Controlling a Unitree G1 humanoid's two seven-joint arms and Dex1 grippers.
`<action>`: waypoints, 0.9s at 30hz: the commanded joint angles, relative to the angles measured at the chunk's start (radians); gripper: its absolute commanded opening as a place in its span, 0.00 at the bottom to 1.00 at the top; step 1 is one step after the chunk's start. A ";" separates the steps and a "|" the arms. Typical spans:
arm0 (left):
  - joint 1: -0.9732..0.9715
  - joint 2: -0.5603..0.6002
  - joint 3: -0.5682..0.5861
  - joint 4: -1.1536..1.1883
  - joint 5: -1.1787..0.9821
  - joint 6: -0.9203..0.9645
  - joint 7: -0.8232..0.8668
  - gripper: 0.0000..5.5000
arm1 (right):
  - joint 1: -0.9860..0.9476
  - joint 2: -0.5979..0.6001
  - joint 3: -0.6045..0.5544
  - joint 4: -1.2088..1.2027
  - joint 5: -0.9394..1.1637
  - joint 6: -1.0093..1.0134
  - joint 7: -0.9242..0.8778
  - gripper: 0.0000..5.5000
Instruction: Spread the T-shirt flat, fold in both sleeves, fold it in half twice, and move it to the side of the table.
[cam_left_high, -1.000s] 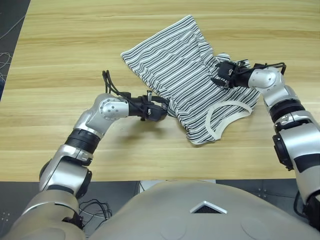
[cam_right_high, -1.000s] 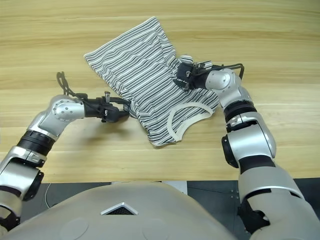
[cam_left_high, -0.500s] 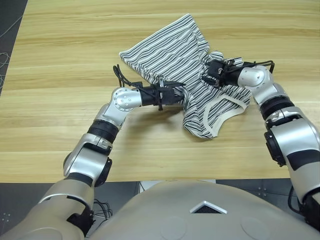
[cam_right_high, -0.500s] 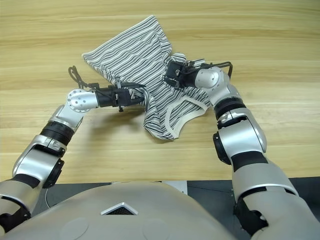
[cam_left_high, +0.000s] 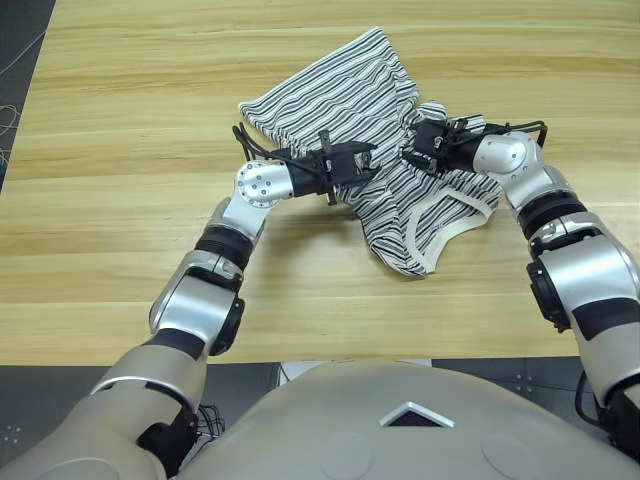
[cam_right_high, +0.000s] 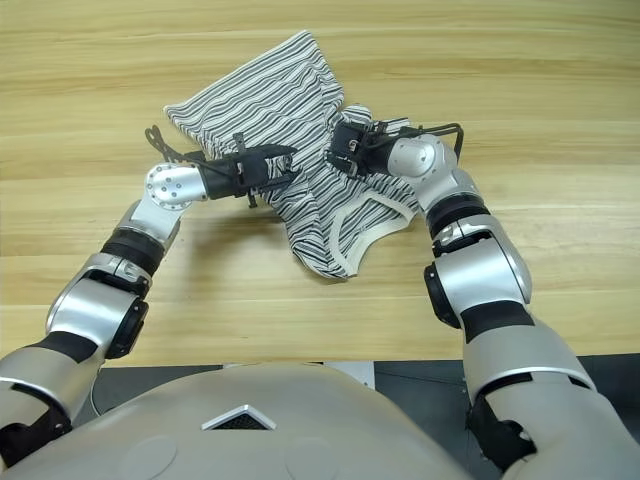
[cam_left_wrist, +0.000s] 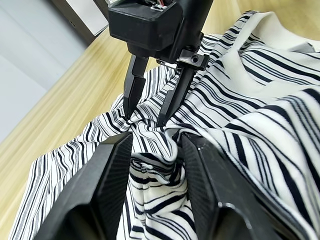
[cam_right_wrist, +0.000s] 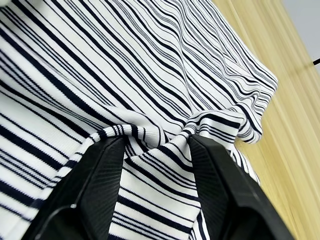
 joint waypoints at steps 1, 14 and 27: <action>0.008 0.029 -0.032 0.046 0.087 -0.019 0.026 0.33 | 0.078 0.018 0.045 0.047 -0.072 0.037 0.021 0.42; 0.194 0.381 -0.225 -0.237 0.577 -0.109 0.233 0.33 | 0.076 0.028 0.052 0.032 -0.075 0.030 0.025 0.42; 0.561 0.767 -0.016 -0.812 0.549 0.033 0.247 0.33 | 0.073 0.048 0.067 0.020 -0.080 0.036 0.035 0.42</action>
